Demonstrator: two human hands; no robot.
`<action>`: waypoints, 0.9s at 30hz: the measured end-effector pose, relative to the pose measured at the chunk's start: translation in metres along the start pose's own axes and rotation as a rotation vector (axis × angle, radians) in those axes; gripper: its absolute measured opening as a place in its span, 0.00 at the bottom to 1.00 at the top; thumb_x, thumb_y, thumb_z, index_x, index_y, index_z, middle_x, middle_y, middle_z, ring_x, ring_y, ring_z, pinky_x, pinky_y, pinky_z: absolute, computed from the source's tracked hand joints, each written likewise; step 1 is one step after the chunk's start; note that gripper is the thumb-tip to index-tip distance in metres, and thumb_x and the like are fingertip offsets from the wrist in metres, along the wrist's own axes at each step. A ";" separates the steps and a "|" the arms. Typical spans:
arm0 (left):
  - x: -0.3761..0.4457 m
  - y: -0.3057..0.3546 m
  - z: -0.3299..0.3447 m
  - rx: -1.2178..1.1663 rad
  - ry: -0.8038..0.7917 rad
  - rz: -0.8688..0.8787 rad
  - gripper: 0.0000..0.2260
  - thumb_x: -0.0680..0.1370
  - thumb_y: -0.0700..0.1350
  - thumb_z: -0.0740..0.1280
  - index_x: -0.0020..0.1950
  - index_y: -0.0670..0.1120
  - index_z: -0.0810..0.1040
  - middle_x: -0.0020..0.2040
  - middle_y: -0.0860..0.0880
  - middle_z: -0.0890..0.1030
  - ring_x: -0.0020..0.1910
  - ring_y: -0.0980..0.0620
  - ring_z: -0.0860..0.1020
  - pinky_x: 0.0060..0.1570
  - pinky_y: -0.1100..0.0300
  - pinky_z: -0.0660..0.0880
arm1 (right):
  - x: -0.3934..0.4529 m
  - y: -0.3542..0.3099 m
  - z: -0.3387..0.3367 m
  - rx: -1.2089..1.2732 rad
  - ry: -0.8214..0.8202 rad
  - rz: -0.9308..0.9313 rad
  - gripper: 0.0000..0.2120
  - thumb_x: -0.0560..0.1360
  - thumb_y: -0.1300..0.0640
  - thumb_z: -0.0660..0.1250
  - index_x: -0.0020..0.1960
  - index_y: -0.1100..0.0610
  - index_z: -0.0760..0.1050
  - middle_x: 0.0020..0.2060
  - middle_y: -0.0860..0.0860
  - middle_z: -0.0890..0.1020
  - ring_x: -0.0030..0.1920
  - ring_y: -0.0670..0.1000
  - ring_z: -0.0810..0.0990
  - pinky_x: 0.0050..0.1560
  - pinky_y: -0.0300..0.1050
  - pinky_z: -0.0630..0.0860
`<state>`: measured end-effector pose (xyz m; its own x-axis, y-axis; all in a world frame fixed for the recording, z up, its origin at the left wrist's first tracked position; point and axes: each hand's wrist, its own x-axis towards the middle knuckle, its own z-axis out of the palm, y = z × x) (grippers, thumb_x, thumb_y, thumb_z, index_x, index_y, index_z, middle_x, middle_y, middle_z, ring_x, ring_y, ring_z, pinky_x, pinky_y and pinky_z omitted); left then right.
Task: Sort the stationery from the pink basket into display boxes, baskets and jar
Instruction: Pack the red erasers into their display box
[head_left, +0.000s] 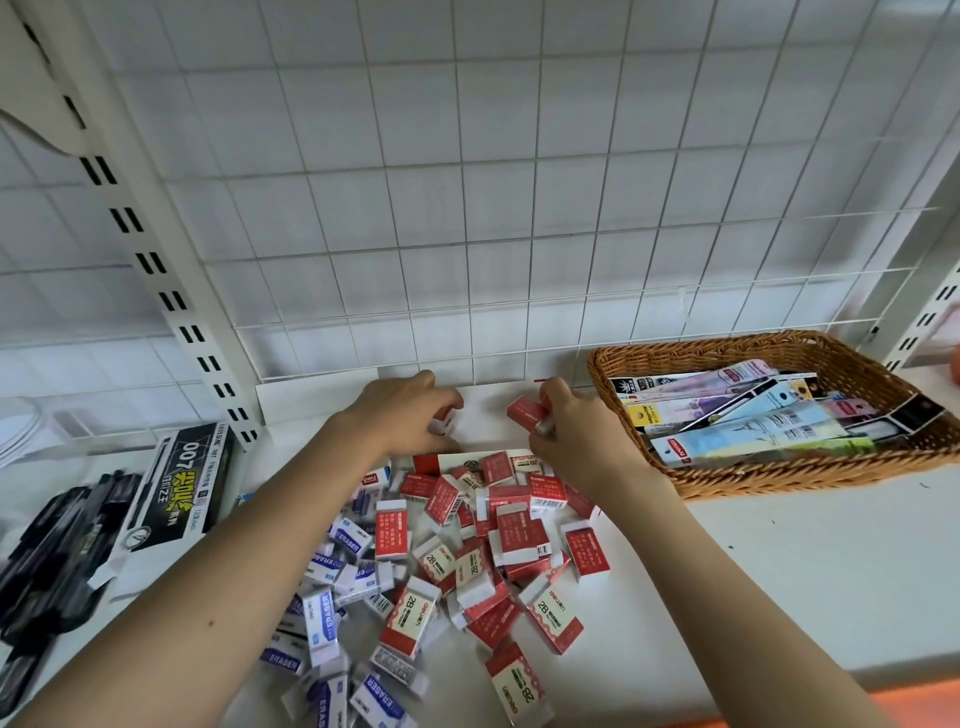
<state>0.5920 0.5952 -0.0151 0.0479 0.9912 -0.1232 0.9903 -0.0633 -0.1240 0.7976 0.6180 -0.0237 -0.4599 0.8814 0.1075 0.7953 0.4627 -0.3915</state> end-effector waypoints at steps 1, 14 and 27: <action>0.000 -0.003 0.001 -0.008 0.010 -0.006 0.22 0.76 0.61 0.62 0.69 0.57 0.67 0.57 0.50 0.69 0.49 0.50 0.73 0.39 0.59 0.66 | 0.000 0.000 0.000 0.000 -0.001 0.001 0.16 0.76 0.57 0.64 0.61 0.57 0.65 0.54 0.57 0.77 0.48 0.55 0.78 0.45 0.47 0.78; 0.006 -0.009 -0.003 -0.117 0.001 0.100 0.20 0.74 0.48 0.71 0.65 0.49 0.74 0.56 0.51 0.70 0.52 0.51 0.71 0.48 0.58 0.70 | 0.000 0.001 0.002 0.003 0.013 -0.005 0.15 0.77 0.56 0.64 0.61 0.57 0.65 0.54 0.57 0.77 0.48 0.56 0.78 0.45 0.46 0.78; 0.011 0.006 -0.013 0.164 -0.124 0.119 0.18 0.77 0.51 0.66 0.65 0.49 0.73 0.60 0.45 0.65 0.49 0.47 0.72 0.41 0.56 0.69 | 0.000 0.001 0.001 0.003 0.017 -0.005 0.15 0.76 0.57 0.63 0.61 0.57 0.65 0.55 0.57 0.77 0.49 0.56 0.78 0.44 0.46 0.77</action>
<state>0.5997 0.6070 -0.0044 0.1366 0.9544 -0.2655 0.9436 -0.2070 -0.2585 0.7977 0.6181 -0.0250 -0.4576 0.8804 0.1247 0.7918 0.4673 -0.3933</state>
